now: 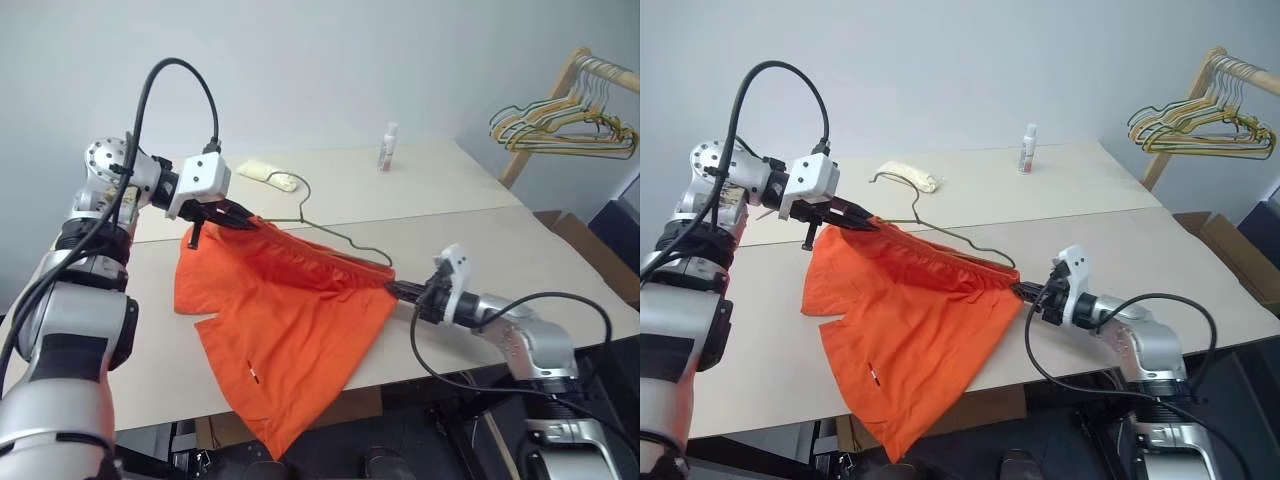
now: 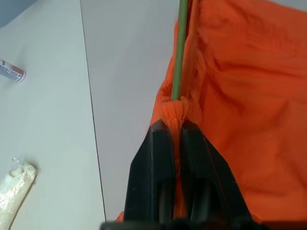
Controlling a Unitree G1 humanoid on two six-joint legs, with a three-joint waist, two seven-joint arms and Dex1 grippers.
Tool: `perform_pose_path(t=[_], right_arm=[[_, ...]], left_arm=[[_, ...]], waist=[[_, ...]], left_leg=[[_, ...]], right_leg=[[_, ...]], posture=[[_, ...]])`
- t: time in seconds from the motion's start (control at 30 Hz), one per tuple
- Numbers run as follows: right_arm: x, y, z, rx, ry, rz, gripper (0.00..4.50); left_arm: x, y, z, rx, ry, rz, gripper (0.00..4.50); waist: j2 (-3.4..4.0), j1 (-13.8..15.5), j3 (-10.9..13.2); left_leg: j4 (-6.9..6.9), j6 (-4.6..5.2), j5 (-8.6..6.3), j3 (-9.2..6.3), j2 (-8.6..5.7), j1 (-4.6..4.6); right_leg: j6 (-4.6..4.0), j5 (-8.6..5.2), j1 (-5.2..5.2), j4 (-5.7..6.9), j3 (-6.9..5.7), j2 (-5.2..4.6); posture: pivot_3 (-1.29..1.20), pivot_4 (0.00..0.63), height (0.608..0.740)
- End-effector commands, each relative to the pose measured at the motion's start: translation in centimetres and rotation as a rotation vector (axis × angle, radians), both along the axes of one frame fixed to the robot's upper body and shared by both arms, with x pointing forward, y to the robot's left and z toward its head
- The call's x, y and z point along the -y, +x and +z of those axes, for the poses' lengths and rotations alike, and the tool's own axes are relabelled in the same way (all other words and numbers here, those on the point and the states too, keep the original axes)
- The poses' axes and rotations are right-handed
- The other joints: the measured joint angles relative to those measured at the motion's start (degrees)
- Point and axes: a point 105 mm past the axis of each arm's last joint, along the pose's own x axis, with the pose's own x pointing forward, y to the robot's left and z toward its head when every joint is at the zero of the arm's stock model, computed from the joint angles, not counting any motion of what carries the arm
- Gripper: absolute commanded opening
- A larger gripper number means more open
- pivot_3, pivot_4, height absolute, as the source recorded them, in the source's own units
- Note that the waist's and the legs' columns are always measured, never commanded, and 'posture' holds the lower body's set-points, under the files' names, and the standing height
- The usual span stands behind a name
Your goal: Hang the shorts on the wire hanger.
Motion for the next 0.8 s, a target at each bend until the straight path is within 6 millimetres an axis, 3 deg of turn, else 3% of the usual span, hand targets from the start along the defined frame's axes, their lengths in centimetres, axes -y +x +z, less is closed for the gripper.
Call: perform_pose_path(t=[0.03, 0.57, 0.8], right_arm=[[0.9, -0.2, 1.1, 0.063, -0.044, 0.02, 0.03], [3.3, 0.3, 1.9, 0.128, -0.208, 0.071, 0.03], [2.2, 0.0, 4.8, 0.32, -0.37, 0.196, 0.03]], left_arm=[[-1.0, -0.1, 1.3, 0.047, 0.011, 0.015, 0.0], [-1.3, 0.0, 1.0, 0.048, 0.033, 0.024, 0.0], [-1.0, 1.0, 0.8, 0.123, 0.117, 0.064, 0.0]], waist=[[0.0, 0.1, 0.0], [-0.01, 0.6, 0.0], [-0.01, 0.6, 0.0]], left_leg=[[0.0, 0.0, 0.0, 0.0, 0.0, 0.0], [0.04, 0.01, 0.0, 0.02, 0.0, 0.0], [0.05, 0.01, 0.0, 0.03, 0.0, -0.01]], right_leg=[[0.0, 0.0, 0.0, 0.0, 0.0, 0.0], [0.0, 0.0, 0.01, -0.02, 0.0, 0.01], [0.01, 0.0, 0.02, -0.02, 0.0, 0.01]], posture=[[0.06, 0.0, 0.74], [0.07, 0.0, 0.74], [0.07, 0.0, 0.74]])
